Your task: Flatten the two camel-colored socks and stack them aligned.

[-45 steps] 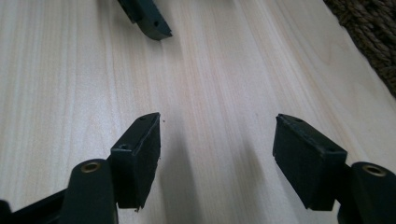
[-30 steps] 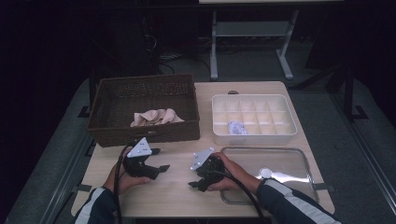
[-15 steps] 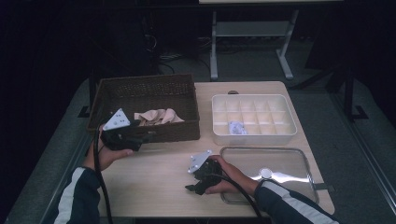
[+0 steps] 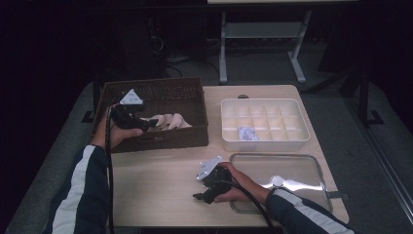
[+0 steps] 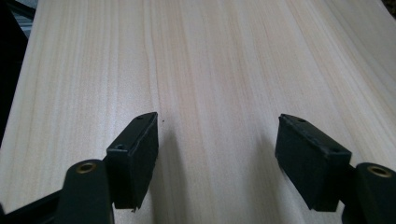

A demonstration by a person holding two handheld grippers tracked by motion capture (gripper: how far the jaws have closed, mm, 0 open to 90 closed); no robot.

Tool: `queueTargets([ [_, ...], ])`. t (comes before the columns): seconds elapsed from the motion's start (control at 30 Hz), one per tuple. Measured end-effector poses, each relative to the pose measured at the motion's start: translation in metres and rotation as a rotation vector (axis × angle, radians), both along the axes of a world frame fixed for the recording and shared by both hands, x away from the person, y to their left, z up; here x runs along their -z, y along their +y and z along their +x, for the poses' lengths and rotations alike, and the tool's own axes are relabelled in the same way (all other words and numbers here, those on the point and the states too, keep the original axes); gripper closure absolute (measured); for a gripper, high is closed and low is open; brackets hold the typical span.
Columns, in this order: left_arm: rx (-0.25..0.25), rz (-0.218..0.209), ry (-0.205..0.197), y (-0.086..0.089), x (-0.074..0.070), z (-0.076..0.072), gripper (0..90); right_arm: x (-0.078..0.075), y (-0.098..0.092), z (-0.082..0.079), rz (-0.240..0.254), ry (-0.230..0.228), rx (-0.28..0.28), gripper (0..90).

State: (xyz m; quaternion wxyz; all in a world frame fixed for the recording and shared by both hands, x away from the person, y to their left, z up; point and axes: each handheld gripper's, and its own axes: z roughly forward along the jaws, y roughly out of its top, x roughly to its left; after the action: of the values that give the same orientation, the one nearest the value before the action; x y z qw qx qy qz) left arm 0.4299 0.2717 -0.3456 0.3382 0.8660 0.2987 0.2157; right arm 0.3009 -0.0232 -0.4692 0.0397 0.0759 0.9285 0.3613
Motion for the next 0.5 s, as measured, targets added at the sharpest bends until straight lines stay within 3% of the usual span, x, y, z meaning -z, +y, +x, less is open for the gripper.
queueTargets([
  [0.07,-0.001,0.047,0.012,-0.004,0.004,0.009,24.2,0.000,0.000,0.000,0.002,0.004,-0.001,29.3],
  [0.23,-0.025,0.066,0.067,-0.007,0.014,0.033,24.2,0.001,0.001,0.000,0.010,0.011,-0.006,29.1],
  [0.3,-0.032,0.108,0.067,-0.008,0.019,0.040,24.5,0.001,0.001,0.000,0.011,0.002,-0.013,29.1],
  [0.37,-0.035,0.124,0.110,-0.009,0.023,0.046,24.4,0.001,0.001,0.001,0.014,0.005,-0.015,29.0],
  [0.43,-0.045,0.111,0.110,-0.008,0.023,0.051,24.0,0.001,0.001,0.001,0.013,0.002,-0.017,28.9],
  [0.5,-0.043,0.124,0.132,-0.009,0.025,0.056,24.0,0.001,0.001,0.001,0.014,0.003,-0.018,28.6],
])
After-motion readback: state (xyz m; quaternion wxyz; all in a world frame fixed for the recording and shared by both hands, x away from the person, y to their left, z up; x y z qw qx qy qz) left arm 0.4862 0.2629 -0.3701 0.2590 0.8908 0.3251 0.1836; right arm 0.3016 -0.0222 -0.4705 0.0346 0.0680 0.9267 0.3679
